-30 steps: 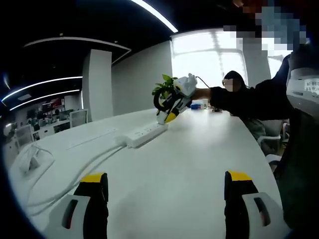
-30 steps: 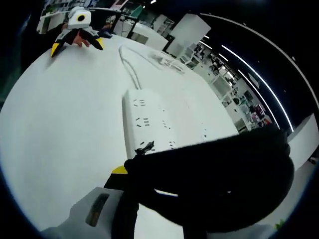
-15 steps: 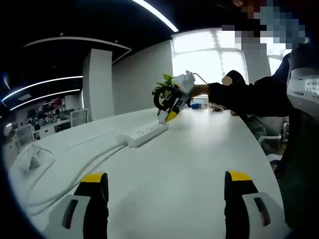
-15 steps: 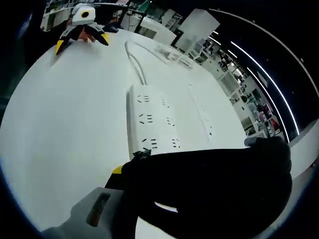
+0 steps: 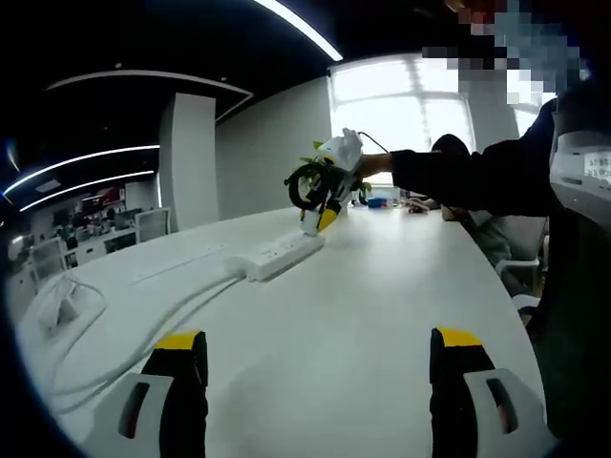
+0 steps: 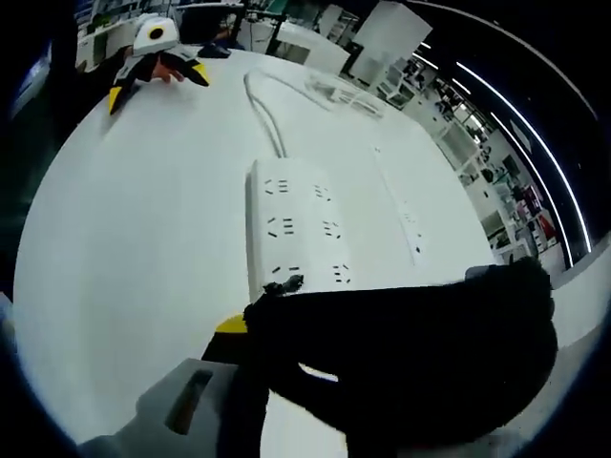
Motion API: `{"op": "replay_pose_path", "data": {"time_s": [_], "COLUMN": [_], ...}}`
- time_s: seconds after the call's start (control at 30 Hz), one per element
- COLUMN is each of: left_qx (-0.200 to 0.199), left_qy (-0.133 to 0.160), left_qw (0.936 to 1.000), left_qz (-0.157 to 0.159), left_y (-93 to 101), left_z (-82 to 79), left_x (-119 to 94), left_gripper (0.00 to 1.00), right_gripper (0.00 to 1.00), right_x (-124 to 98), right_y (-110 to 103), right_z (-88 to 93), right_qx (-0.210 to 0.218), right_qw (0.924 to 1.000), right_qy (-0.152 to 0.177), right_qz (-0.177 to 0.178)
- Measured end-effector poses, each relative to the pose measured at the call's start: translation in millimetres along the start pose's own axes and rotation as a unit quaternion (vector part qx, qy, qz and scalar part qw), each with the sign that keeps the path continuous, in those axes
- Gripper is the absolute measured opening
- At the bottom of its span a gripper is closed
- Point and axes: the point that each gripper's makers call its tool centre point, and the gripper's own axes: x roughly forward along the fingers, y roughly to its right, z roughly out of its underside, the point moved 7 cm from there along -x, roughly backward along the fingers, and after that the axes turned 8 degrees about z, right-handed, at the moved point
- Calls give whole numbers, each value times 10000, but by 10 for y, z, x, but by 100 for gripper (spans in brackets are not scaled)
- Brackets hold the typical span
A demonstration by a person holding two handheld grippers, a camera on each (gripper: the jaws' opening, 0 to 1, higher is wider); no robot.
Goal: Straighten the power strip on the desk, plug the charger into it
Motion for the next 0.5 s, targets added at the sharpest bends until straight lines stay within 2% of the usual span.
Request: {"op": "replay_pose_path", "data": {"time_s": [0.33,0.5], "left_qx": [-2,-10], "left_qy": [-4,40], "left_qw": [10000,9999], "left_qz": [-60,-133], "left_y": [-43,-65], "left_z": [7,2], "left_x": [-8,-22], "left_gripper": [99,99], "right_gripper": [24,23], "right_x": [-2,1], "right_y": [-3,-7], "right_z": [-10,8], "right_qx": [3,60], "right_qw": [9998,9997], "right_qy": [-73,-215], "right_qz": [-190,-140]}}
